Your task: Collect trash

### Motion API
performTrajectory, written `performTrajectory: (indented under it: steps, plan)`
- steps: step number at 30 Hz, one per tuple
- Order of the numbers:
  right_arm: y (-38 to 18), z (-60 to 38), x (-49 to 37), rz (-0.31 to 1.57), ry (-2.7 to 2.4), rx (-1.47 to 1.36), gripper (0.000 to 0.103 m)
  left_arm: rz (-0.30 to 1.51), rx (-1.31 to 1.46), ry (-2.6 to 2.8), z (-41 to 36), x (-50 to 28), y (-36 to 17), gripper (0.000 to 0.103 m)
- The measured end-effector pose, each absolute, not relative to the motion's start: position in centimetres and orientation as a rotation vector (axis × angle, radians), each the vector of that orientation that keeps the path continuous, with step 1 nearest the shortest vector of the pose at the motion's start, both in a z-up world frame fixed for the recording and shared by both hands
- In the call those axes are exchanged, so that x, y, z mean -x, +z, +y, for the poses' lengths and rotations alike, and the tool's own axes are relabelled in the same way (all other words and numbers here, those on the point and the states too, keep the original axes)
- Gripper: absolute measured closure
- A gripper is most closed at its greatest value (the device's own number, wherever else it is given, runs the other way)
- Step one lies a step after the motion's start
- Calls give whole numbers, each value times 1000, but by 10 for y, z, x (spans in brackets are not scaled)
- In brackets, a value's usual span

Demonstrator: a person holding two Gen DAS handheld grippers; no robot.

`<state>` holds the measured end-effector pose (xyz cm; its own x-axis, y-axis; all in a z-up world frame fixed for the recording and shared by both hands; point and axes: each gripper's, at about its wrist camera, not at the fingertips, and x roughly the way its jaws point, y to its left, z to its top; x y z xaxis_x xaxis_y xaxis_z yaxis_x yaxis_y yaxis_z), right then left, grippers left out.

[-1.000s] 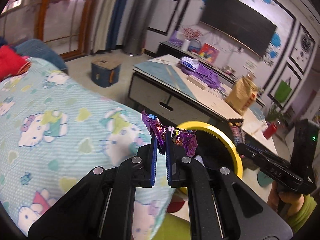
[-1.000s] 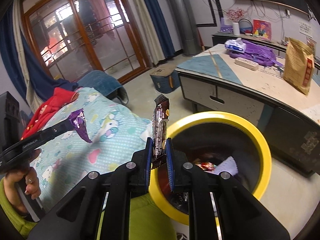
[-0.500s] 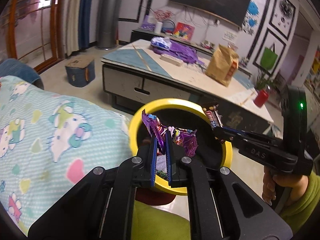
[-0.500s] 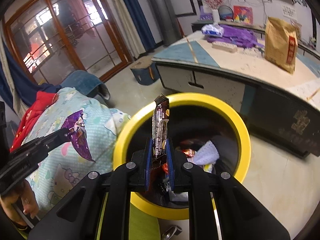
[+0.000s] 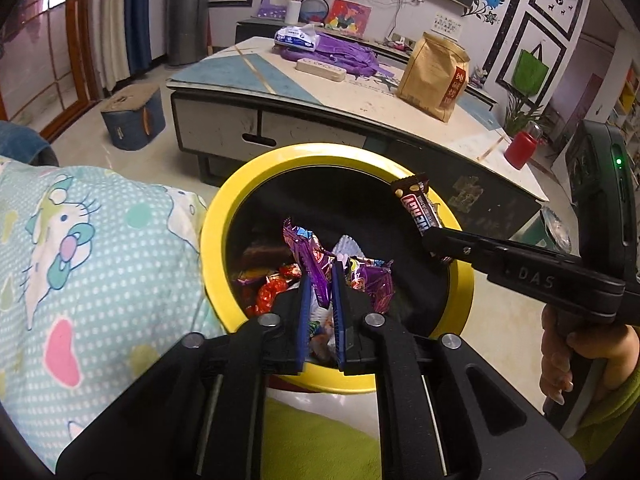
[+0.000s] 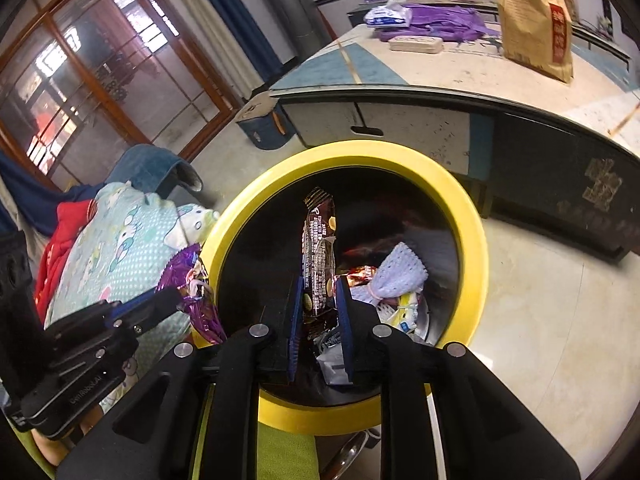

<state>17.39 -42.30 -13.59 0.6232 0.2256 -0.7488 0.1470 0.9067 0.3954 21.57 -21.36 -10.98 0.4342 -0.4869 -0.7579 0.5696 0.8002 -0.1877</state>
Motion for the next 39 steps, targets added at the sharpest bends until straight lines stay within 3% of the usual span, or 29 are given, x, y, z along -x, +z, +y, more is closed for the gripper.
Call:
performTrajectory:
  steps: [2, 4, 6, 7, 9, 12, 14, 23, 30, 39]
  plan:
    - [-137, -428, -173, 899, 31, -468, 74, 906, -108, -659, -215, -217, -111, 93]
    - [-136, -433, -172, 891, 20, -476, 66, 910, -106, -666, -215, -217, -111, 80]
    - [-135, -436, -171, 882, 11, -481, 60, 908, -106, -655, -214, -216, -110, 56]
    - [-134, -437, -170, 874, 5, -485, 56, 910, -101, -652, -213, -216, -110, 53]
    - [-132, -437, -168, 863, -4, -480, 50, 910, -91, -646, -212, -216, -108, 33]
    - [-125, -433, -167, 843, -3, -454, 35, 902, -65, -623, -205, -216, -103, 12]
    - [-120, -429, -166, 828, 9, -430, 22, 898, -56, -611, -200, -216, -100, 11]
    - [-90, -400, -155, 781, 11, -323, 6, 874, 1, -473, -154, -210, -77, 11]
    - [-70, -356, -139, 781, 35, -290, 6, 805, 62, -346, -98, -194, -50, 11]
    - [-37, -286, -93, 567, 117, -135, 6, 691, 68, -244, -45, -152, -23, 11]
